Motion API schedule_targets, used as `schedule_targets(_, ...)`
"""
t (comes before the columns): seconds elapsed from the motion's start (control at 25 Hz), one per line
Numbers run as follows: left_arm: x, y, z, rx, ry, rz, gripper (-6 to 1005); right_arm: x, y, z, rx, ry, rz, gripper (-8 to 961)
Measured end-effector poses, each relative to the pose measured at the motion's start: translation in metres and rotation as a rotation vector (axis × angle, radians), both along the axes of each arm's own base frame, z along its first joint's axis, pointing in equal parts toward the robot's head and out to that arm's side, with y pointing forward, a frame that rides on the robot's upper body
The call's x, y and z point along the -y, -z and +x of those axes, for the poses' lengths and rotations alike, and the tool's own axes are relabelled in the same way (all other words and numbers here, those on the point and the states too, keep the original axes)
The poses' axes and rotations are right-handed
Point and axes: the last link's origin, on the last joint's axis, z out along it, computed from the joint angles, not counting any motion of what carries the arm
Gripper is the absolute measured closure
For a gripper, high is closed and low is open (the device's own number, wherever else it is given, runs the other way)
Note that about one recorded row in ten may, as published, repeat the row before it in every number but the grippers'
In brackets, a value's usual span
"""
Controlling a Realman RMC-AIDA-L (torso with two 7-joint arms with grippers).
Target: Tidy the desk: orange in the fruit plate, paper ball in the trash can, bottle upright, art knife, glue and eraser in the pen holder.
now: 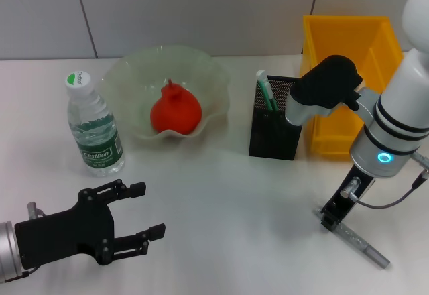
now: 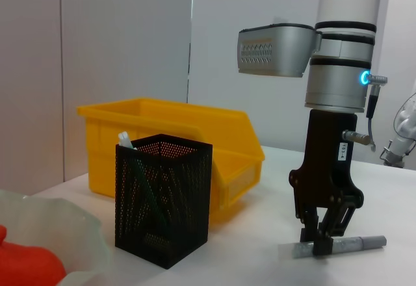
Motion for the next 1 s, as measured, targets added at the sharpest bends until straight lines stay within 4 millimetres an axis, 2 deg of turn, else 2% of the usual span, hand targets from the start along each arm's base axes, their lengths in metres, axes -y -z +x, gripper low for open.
schedule_targets(0.4,0.001,0.001,0.0,-0.007,0.005,-0.007,187,-0.002,0.001,-0.003,-0.017,-0.006,0.006,791)
schedule_targets(0.56,0.001,0.001,-0.001,-0.008,0.003,-0.007,187,-0.003,-0.003,-0.019,-0.108,-0.05,-0.006,808)
schedule_targets(0.64,0.001,0.001,-0.001,-0.008,0.002,-0.007,187,-0.003,-0.01,-0.032,-0.214,-0.09,-0.004,808)
schedule_targets(0.68,0.001,0.001,-0.001,-0.008,0.002,-0.007,187,-0.004,-0.023,-0.044,-0.322,-0.144,0.021,808)
schedule_targets(0.72,0.001,0.001,-0.001,-0.008,0.002,-0.007,187,-0.004,-0.023,-0.044,-0.322,-0.144,0.021,808)
schedule_targets(0.84,0.002,0.001,-0.001,-0.007,0.001,-0.007,187,-0.003,-0.042,-0.051,-0.471,-0.236,0.071,809)
schedule_targets(0.88,0.002,0.002,-0.001,-0.005,0.0,-0.008,187,0.0,-0.055,-0.052,-0.583,-0.317,0.11,809)
schedule_targets(1.0,0.002,0.003,0.0,-0.003,0.0,-0.008,186,0.002,-0.063,-0.049,-0.675,-0.389,0.147,810)
